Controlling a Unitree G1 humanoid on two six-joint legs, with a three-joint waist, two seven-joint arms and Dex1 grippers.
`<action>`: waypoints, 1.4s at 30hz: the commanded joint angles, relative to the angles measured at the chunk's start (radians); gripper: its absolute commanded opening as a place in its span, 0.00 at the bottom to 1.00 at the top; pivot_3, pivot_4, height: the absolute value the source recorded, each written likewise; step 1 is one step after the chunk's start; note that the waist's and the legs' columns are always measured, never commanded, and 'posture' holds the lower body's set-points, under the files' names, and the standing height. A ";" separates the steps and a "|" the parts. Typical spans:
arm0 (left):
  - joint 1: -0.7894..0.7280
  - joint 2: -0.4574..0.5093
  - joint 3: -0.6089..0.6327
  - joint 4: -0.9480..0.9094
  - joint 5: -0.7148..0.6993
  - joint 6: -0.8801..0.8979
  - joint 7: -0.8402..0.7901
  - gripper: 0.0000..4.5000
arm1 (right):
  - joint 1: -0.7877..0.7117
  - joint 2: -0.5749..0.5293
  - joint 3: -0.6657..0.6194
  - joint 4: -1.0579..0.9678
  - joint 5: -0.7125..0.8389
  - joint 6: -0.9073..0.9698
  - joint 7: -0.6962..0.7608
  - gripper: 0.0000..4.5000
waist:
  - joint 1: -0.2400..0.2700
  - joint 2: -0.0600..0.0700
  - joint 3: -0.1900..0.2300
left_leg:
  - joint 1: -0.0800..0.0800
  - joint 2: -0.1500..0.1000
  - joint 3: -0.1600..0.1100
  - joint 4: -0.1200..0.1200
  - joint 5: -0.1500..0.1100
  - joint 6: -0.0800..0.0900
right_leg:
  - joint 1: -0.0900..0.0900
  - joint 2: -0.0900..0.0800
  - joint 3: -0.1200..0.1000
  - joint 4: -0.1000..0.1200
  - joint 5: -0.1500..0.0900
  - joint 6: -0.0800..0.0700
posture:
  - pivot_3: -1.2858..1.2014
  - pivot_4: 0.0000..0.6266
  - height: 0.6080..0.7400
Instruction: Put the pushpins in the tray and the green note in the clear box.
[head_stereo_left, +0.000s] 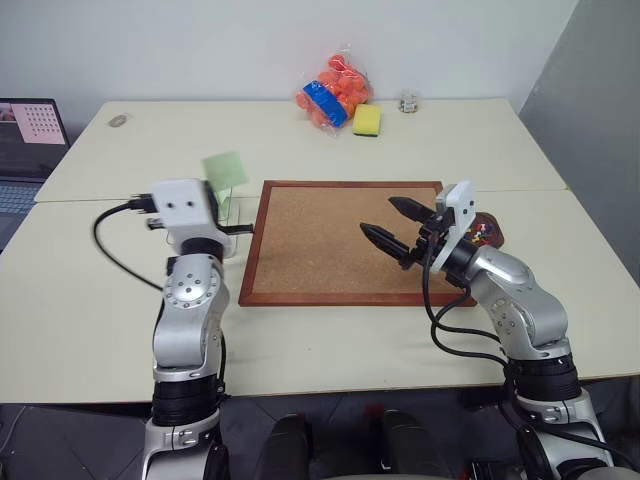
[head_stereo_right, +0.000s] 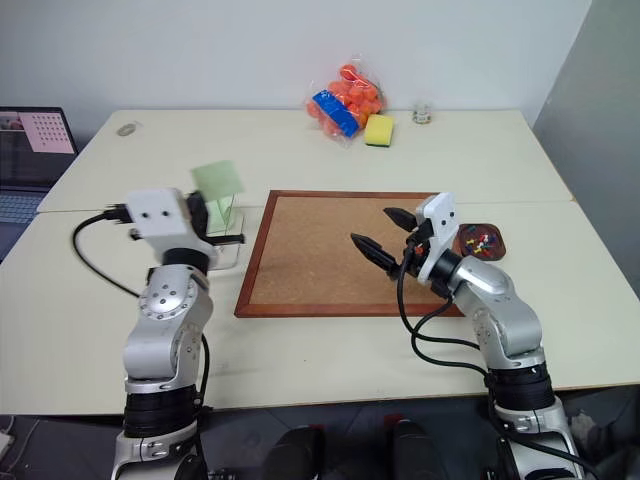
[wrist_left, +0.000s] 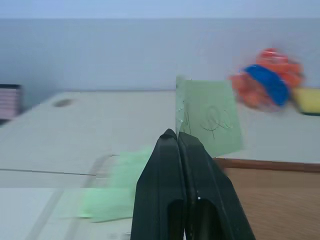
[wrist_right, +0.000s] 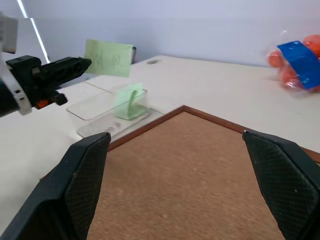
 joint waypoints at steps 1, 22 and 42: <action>-0.002 -0.019 0.045 -0.008 0.022 -0.010 0.049 0.00 | -0.014 -0.003 0.001 -0.054 0.033 0.017 0.017 1.00 | 0.002 0.000 0.000 | 0.000 0.000 0.000 0.000 0.000 0.000 | 0.000 0.000 0.000 0.000 0.000 0.000 | 0.52 0.24 1.00; -0.054 -0.061 0.106 0.159 -0.039 0.001 0.020 0.76 | -0.003 -0.019 -0.003 -0.064 0.027 0.014 0.000 1.00 | -0.001 -0.001 0.001 | 0.000 -0.001 -0.001 0.000 0.000 0.000 | 0.000 0.003 -0.001 0.001 0.000 0.000 | 0.52 0.24 1.00; -0.044 -0.016 0.128 0.158 0.053 0.092 0.109 0.99 | -0.001 -0.014 -0.001 -0.065 0.026 0.013 -0.009 1.00 | -0.001 -0.001 0.001 | 0.000 0.000 -0.001 0.000 0.000 0.000 | 0.000 0.003 -0.001 0.001 0.000 0.000 | 0.52 0.24 1.00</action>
